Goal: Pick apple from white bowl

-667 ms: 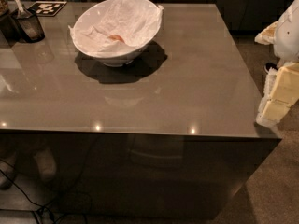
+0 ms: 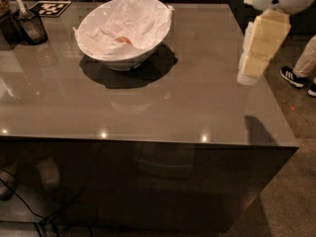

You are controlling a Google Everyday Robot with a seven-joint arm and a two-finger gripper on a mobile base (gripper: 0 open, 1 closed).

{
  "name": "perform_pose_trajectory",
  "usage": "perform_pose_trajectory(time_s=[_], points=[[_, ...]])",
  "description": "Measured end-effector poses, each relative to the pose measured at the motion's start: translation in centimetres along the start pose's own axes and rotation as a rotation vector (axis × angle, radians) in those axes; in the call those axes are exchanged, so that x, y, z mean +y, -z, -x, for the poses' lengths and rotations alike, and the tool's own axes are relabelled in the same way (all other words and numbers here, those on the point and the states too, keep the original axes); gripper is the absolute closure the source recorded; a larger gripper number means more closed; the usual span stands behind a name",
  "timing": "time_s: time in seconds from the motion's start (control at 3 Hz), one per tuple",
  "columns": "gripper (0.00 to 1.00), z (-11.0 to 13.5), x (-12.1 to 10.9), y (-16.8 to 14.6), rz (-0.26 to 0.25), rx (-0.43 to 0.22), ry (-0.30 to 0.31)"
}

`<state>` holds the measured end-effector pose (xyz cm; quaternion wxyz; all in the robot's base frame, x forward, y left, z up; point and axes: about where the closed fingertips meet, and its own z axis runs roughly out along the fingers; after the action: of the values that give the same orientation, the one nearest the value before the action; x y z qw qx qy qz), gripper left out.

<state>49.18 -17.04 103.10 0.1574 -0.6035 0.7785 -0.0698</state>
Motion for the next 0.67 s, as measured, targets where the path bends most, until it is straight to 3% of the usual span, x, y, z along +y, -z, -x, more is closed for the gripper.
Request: perform_pose_trajectory(time_s=[0.67], points=[[0.0, 2.35, -1.3, 1.37, -0.065, -0.056, 0.025]])
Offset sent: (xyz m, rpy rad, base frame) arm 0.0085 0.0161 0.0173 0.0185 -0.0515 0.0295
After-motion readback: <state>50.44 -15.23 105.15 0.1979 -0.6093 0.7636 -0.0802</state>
